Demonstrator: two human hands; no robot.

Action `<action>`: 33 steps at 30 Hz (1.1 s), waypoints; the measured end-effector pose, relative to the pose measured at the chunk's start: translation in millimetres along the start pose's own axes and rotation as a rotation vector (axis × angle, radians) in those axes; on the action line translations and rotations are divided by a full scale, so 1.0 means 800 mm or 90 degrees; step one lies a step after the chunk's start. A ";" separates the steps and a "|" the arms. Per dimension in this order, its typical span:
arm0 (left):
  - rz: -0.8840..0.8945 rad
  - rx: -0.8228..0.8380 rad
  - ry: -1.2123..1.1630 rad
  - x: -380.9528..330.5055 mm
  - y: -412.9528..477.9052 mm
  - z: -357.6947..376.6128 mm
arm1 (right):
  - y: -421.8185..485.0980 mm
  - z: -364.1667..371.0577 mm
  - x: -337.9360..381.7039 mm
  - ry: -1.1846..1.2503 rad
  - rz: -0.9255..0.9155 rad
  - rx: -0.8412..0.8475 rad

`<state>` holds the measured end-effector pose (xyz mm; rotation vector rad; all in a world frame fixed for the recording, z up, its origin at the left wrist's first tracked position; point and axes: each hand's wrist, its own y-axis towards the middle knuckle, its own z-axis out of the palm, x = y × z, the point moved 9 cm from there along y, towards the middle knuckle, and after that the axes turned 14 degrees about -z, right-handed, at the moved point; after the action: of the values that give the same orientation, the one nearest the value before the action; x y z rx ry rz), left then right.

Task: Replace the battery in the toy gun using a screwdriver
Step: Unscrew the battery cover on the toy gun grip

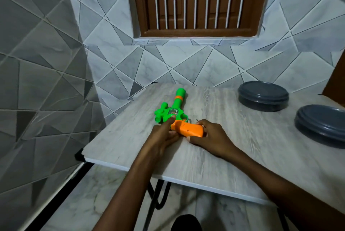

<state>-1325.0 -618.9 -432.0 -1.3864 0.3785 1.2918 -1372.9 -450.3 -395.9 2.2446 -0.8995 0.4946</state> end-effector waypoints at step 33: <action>-0.002 0.155 -0.285 0.042 0.011 0.046 | 0.024 -0.043 0.133 -0.273 -0.326 0.085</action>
<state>-1337.7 -575.8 -454.9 -0.8635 0.2155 1.4559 -1316.4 -486.2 -304.5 2.6313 -0.4572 -0.1727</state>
